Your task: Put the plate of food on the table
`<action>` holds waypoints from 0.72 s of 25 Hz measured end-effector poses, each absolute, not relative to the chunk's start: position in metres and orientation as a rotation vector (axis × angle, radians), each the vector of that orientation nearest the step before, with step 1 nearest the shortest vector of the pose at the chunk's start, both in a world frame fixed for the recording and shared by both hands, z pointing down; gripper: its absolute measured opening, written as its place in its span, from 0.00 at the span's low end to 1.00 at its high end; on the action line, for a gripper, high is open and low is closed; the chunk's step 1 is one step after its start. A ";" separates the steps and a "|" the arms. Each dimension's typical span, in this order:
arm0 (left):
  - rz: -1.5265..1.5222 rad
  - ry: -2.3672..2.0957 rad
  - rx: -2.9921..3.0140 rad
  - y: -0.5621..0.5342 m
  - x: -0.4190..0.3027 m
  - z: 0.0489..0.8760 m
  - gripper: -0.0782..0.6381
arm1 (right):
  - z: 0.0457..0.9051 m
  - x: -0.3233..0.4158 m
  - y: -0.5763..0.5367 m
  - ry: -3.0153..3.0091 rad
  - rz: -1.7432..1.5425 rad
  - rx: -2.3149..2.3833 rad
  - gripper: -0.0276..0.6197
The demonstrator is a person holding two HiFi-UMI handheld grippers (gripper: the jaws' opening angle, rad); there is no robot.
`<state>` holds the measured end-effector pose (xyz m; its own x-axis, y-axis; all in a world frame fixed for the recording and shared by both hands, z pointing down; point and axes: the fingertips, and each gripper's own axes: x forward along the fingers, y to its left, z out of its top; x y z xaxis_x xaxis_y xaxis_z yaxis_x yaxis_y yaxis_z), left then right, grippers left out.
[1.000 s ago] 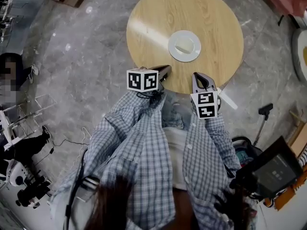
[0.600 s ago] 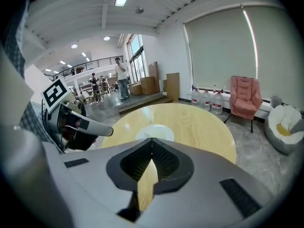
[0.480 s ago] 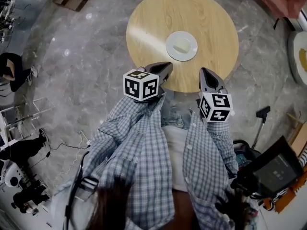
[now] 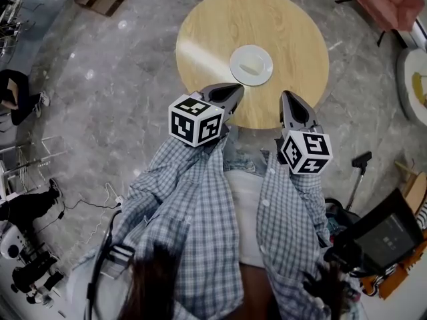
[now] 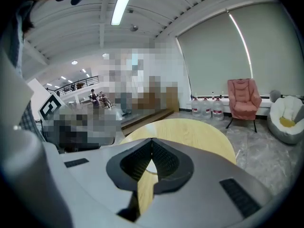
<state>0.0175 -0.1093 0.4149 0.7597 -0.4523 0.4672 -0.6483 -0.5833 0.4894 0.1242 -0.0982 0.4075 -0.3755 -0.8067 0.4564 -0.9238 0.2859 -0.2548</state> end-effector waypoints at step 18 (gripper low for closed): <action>0.363 -0.814 2.327 -0.115 0.021 0.405 0.12 | 0.400 0.128 -0.103 -2.338 0.705 1.629 0.05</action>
